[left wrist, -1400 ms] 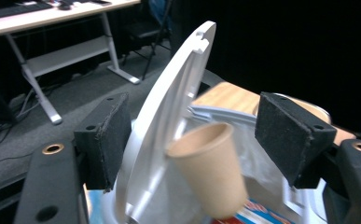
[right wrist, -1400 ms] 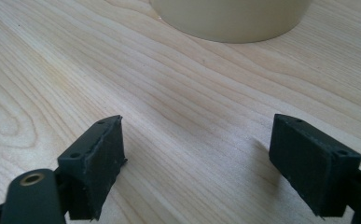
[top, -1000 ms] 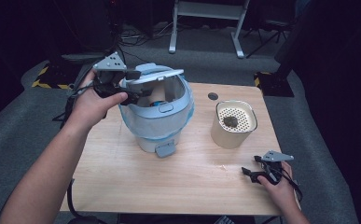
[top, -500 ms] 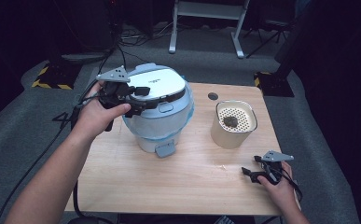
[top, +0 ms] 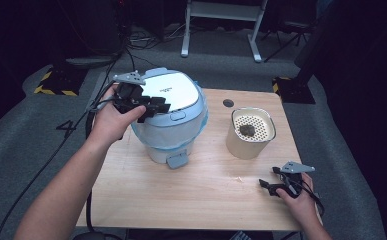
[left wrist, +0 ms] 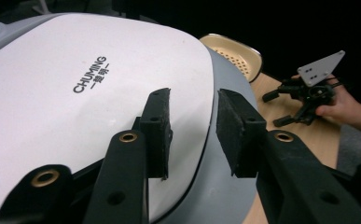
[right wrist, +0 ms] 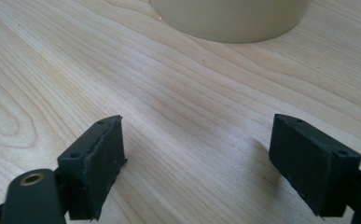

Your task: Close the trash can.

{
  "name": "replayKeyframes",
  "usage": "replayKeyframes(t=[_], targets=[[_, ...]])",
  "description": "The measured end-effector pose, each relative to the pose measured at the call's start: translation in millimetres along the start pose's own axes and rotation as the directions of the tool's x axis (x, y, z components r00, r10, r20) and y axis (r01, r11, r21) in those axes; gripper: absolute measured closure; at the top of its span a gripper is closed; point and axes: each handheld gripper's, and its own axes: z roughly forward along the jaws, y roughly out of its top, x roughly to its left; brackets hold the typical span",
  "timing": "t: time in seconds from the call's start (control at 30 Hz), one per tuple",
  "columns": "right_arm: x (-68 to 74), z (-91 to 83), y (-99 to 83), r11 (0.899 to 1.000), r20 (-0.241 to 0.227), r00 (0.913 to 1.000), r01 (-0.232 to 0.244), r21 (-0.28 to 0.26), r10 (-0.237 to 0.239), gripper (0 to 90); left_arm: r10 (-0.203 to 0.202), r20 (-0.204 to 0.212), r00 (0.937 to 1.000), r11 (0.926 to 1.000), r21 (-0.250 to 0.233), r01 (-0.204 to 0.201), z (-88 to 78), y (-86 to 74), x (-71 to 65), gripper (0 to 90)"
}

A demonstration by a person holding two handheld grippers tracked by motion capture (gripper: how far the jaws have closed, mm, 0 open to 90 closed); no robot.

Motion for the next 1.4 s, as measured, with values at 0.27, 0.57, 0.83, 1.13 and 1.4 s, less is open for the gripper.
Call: replayKeyframes(t=[0.27, 0.57, 0.83, 1.13, 1.4], targets=[[0.0, 0.0, 0.0, 1.000, 0.000, 1.0000, 0.000, 0.000, 0.000, 17.9, 0.053, -0.069, 0.9962, 0.9983, -0.019, -0.055, 6.2, 0.0, -2.5, 58.2], [0.0, 0.0, 0.0, 1.000, 0.000, 1.0000, 0.000, 0.000, 0.000, 17.9, 0.115, -0.141, 0.9834, 0.9926, -0.024, -0.119, 10.7, -2.3, -5.7, 58.2], [0.0, 0.0, 0.0, 1.000, 0.000, 1.0000, 0.000, 0.000, 0.000, 17.9, 0.107, -0.175, 0.9788, 0.9939, -0.010, -0.110, 12.5, -0.6, -9.4, 58.8], [0.1, 0.0, 0.0, 1.000, 0.001, 1.0000, 0.000, 0.000, 0.000, 17.8, 0.114, -0.209, 0.9713, 0.9921, -0.028, -0.122, 17.6, -4.0, -9.3, 58.7], [0.1, 0.0, 0.0, 1.000, 0.001, 1.0000, 0.000, 0.000, 0.000, 17.8, 0.042, -0.163, 0.9858, 0.9964, -0.066, -0.053, 6.9, -9.7, -10.3, 33.8]])
